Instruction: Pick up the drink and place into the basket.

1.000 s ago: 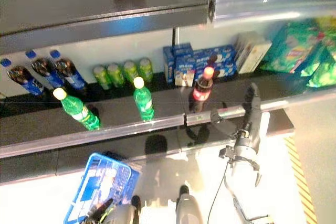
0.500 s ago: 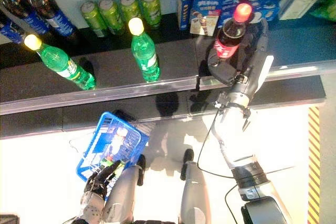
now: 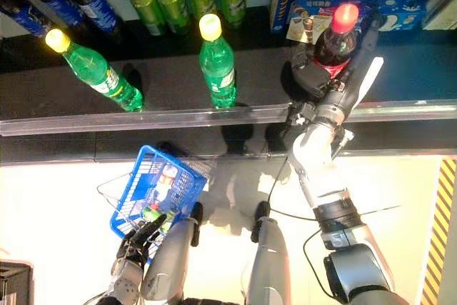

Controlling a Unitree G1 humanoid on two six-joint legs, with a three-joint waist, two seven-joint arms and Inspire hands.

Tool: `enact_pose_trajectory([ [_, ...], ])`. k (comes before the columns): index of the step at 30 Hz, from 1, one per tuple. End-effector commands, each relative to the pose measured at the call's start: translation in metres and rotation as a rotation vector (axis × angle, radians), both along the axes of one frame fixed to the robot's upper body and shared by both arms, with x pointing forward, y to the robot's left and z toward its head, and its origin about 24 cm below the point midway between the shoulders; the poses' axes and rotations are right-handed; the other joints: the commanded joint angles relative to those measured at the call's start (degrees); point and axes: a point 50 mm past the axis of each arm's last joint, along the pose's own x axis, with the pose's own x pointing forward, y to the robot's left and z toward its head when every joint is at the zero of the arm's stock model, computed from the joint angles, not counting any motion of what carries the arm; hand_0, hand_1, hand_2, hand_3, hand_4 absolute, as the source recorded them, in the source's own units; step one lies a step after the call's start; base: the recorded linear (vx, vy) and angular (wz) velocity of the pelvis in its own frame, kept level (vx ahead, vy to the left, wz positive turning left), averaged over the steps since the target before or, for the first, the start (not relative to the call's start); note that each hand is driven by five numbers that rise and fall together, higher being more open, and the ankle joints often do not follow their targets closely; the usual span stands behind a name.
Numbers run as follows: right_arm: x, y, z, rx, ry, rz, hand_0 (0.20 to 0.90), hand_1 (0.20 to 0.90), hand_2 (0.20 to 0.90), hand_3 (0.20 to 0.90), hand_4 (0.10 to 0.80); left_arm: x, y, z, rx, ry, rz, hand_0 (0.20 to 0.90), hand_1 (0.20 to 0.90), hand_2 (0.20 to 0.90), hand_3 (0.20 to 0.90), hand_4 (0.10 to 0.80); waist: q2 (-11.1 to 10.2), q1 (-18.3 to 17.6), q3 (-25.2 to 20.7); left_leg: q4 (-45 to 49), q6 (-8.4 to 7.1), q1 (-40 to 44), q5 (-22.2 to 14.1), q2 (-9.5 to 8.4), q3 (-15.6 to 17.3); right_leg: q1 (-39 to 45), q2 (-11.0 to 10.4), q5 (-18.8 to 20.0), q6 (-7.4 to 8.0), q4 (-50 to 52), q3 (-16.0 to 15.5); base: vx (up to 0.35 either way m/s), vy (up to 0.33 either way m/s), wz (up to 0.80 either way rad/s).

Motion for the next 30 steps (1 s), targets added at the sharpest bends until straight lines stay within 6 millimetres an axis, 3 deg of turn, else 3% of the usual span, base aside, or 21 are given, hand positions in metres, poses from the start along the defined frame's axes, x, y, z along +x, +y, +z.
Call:
enact_pose_trajectory([
  [1,-0.011,-0.014,0.057,0.071,-0.269,-0.077,0.900,0.900,0.900,0.900,0.800,-0.024,0.040,0.007,0.137,-0.054,0.035,0.300,0.300,0.300,0.200,0.100,0.3,0.6,-0.9,2.5,2.70,-4.3,7.0,-2.55,-1.3,4.2,-1.4,-1.3,-0.08,0.0,-2.9,0.075,-0.012,0.08],
  [4,-0.008,-0.022,0.056,0.111,-0.265,-0.122,0.900,0.900,0.900,0.900,0.800,-0.021,0.038,0.009,0.136,-0.061,0.023,0.300,0.300,0.300,0.200,0.100,0.4,1.0,-0.9,2.7,2.91,-4.7,6.5,-2.73,-1.5,4.0,-1.6,-1.4,-0.09,0.3,-3.3,0.047,-0.007,0.05],
  [5,-0.007,-0.023,0.058,0.113,-0.267,-0.130,0.404,0.404,0.404,0.321,0.221,-0.020,0.038,0.009,0.135,-0.064,0.021,0.300,0.300,0.300,0.200,0.100,0.4,1.1,-0.9,2.7,3.00,-4.9,6.4,-2.85,-1.5,3.7,-1.7,-1.4,-0.10,0.3,-3.3,0.027,0.003,0.04],
  [6,-0.006,-0.023,0.061,0.106,-0.271,-0.135,0.300,0.300,0.300,0.200,0.100,-0.020,0.037,0.009,0.133,-0.066,0.017,0.300,0.300,0.300,0.200,0.100,0.5,1.3,-0.9,2.7,3.20,-5.2,6.0,-2.97,-1.5,3.3,-1.7,-1.4,-0.12,0.6,-3.3,0.024,0.004,0.05],
  [15,-0.008,-0.024,0.065,0.086,-0.286,-0.150,0.300,0.300,0.300,0.200,0.100,-0.025,0.039,0.007,0.138,-0.050,0.019,0.300,0.300,0.300,0.200,0.100,0.3,1.5,-0.9,2.4,3.56,-4.8,5.3,-3.14,-1.6,3.3,-1.9,-1.8,-0.30,1.1,-3.3,0.015,-0.003,0.03],
  [30,-0.012,-0.046,0.062,0.046,-0.261,-0.201,0.300,0.300,0.300,0.200,0.100,-0.029,0.043,0.005,0.134,-0.040,0.026,0.300,0.300,0.300,0.200,0.100,0.6,0.7,-0.9,1.3,3.55,-1.5,5.2,-3.34,-1.0,5.7,-2.1,-2.3,-0.46,1.3,-3.0,0.000,0.000,0.00],
])
